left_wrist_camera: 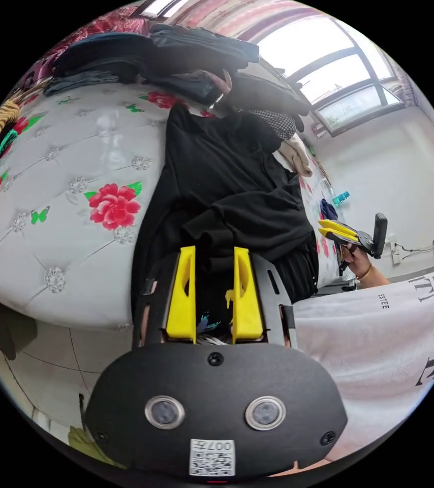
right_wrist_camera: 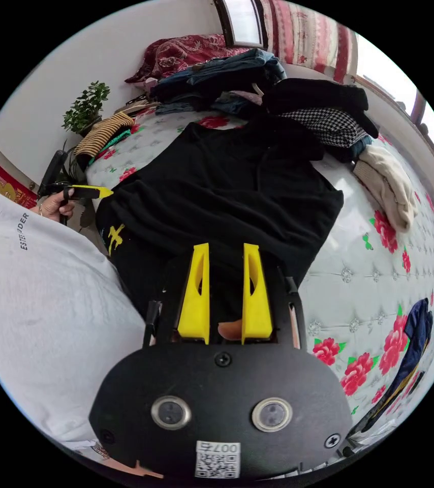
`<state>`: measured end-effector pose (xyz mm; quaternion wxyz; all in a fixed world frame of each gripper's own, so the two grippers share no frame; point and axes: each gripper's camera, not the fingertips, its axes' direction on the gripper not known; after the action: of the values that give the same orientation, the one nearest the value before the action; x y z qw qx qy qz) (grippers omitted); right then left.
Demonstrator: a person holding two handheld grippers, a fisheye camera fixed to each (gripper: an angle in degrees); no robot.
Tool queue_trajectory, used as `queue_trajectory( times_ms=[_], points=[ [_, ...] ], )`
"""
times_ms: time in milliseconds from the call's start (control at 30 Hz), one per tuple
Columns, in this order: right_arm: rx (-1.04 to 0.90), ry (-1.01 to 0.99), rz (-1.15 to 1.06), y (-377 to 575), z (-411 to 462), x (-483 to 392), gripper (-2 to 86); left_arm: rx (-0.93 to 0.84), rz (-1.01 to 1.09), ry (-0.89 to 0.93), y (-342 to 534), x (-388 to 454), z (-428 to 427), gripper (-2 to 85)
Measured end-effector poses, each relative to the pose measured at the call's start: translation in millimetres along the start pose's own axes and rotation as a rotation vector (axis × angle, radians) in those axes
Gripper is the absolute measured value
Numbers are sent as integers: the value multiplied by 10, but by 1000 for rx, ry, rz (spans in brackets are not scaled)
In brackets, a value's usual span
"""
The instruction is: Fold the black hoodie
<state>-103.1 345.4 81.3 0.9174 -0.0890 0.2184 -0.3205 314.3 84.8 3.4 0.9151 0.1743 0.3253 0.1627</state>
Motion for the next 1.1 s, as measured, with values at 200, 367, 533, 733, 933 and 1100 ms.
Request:
queue_trajectory(
  times_ms=[200, 367, 533, 733, 933, 1100],
  points=[
    [-179, -53, 94, 65, 539, 198, 56, -250, 173, -138, -198, 443, 469, -7],
    [-51, -177, 263, 373, 357, 427, 52, -282, 154, -84, 211, 294, 315, -6],
    [142, -93, 277, 120, -224, 754, 51, -178, 85, -107, 153, 171, 51, 36],
    [126, 24, 299, -540, 11, 1371, 50, -159, 236, -115, -526, 460, 287, 109],
    [-43, 180, 360, -952, 744, 1888, 28, -389, 282, -331, -783, 546, 1281, 112],
    [29, -19, 520, -699, 701, 2452, 14, -324, 127, -189, -774, 226, 1065, 106]
  ],
)
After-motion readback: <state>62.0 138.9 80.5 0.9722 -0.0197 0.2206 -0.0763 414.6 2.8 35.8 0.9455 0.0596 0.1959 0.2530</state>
